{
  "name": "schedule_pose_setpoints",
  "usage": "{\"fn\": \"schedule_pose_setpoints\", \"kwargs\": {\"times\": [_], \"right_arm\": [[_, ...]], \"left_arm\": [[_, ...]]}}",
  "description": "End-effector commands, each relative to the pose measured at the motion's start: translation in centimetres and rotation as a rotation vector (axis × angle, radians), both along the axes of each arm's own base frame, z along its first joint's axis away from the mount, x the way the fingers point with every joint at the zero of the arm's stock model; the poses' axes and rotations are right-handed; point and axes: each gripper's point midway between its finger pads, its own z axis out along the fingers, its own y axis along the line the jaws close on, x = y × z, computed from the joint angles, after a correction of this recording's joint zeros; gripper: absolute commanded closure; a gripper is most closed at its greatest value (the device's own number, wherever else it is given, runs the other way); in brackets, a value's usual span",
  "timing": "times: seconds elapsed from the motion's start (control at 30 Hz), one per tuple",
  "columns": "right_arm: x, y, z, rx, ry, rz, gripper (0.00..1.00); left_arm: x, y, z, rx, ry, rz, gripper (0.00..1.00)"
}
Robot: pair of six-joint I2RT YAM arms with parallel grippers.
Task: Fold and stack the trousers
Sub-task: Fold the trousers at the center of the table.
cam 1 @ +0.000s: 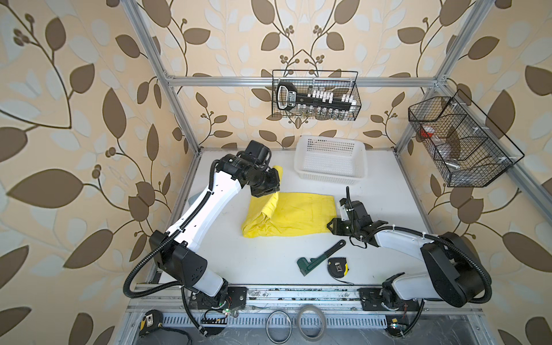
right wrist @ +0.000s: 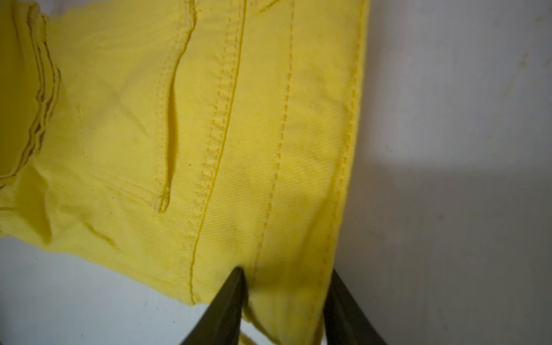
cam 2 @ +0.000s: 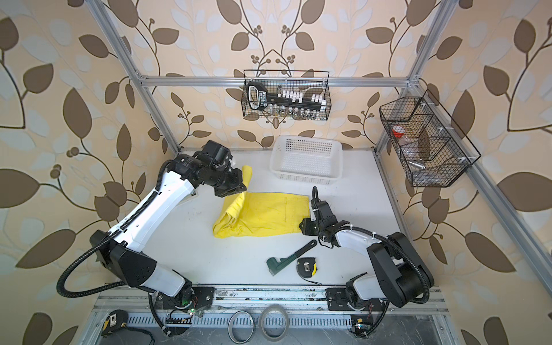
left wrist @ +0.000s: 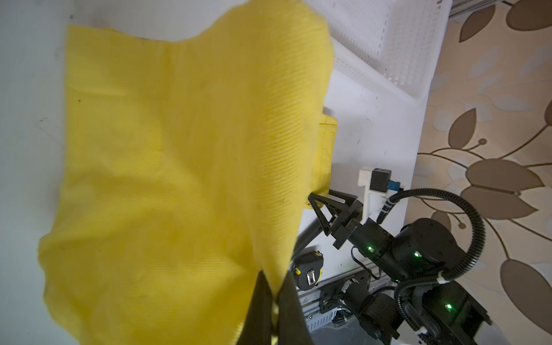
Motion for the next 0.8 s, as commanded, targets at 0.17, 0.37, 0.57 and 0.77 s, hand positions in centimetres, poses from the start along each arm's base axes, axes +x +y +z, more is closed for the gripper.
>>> {"fn": "schedule_pose_setpoints", "kwargs": {"times": [0.17,0.37,0.57,0.77], "right_arm": [[0.1,0.1,-0.7,-0.032,-0.014,0.009,0.67],[-0.6,0.2,-1.1,-0.018,-0.01,0.018,0.68],[-1.1,0.4,-1.5,-0.003,-0.02,0.031,0.69],[-1.6,0.6,-1.9,0.015,-0.024,0.042,0.69]], "left_arm": [[2.1,-6.8,-1.9,-0.075,0.01,0.002,1.0],[3.9,-11.0,-4.6,-0.062,0.009,0.031,1.0],[4.0,-14.9,-8.5,-0.049,0.074,0.004,1.0],[3.9,-17.9,-9.2,-0.042,0.061,-0.022,1.0]]}}
